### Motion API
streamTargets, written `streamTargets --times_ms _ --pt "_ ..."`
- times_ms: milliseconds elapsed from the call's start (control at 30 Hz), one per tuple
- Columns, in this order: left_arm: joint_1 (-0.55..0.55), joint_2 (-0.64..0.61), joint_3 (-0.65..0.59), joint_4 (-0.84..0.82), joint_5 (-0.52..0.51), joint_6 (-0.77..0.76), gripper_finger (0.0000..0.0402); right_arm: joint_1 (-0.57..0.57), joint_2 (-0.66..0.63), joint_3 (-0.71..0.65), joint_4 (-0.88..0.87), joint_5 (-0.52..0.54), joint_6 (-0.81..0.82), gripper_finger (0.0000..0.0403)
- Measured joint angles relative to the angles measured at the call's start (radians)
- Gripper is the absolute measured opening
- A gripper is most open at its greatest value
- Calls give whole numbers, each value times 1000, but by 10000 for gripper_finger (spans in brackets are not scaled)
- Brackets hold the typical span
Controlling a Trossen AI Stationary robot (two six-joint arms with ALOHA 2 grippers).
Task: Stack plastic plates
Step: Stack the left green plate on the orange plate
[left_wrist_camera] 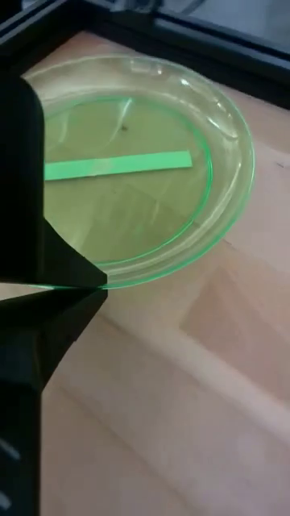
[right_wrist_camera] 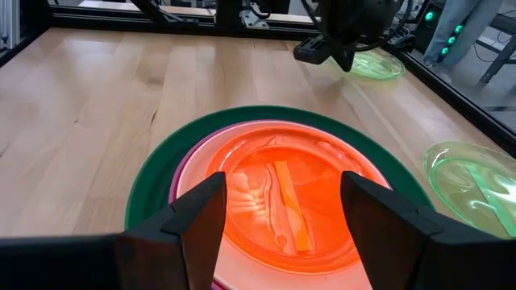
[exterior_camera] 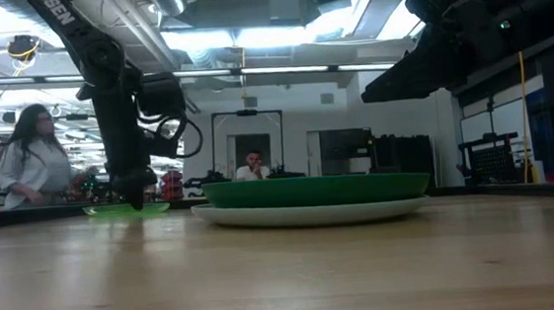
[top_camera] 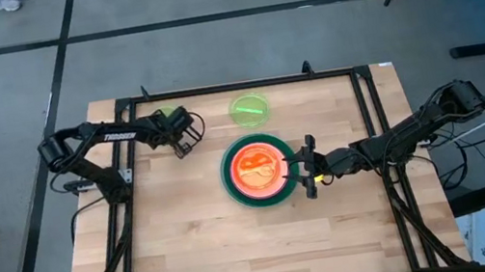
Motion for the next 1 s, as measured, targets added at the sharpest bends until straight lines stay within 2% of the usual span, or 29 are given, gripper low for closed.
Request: streamTargets --times_ms 367,567,767,1000 --pt "-260 0 130 -47 -70 -23 3 0 0 0 0 0 0 234" --pt "-388 -1 228 -54 -63 -22 2 0 0 0 0 0 0 234" --pt "-483 -2 307 -45 24 -23 5 0 0 0 0 0 0 234" --pt "-579 -2 328 84 152 -27 5 0 0 0 0 0 3 234"
